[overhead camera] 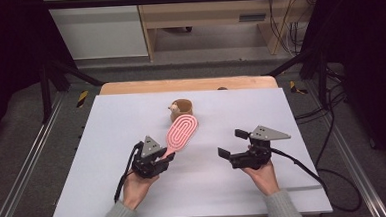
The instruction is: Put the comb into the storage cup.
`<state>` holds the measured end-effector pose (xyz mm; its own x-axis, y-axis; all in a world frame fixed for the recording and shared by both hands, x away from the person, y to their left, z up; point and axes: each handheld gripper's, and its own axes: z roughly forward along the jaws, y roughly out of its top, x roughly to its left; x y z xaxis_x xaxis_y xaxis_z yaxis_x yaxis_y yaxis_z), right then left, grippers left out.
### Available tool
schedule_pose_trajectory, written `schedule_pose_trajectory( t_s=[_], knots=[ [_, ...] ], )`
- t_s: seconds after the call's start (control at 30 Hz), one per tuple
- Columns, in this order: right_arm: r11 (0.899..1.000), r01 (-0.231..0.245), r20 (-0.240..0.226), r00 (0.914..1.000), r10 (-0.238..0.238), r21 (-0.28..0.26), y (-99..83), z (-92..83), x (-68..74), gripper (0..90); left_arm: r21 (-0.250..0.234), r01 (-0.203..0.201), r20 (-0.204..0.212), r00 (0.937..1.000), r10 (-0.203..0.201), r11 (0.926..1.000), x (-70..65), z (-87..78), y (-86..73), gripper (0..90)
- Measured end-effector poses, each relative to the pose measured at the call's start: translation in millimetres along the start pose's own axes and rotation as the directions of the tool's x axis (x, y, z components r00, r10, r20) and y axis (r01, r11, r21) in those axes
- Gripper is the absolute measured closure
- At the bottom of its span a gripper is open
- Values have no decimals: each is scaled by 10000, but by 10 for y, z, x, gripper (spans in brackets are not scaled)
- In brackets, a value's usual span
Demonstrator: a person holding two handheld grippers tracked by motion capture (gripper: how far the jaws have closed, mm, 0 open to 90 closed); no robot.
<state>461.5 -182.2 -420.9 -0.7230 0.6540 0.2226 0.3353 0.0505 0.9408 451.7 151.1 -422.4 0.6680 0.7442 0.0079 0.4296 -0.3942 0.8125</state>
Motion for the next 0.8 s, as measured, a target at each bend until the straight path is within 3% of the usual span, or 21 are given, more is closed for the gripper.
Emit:
schedule_pose_trajectory(
  t_s=[0.4, 0.8],
  knots=[
    [9999, -115, -101, 9999, 114, -37, 60, -4, 21, 9, -50, -37, -21, 10000, 37, 10000, -91, 48, 45, 688],
    [9996, -287, -259, 9993, 284, -88, 118, 14, 59, 11, -305, 181, -63, 9998, -183, 9994, -165, 81, 72, 688]
  ],
)
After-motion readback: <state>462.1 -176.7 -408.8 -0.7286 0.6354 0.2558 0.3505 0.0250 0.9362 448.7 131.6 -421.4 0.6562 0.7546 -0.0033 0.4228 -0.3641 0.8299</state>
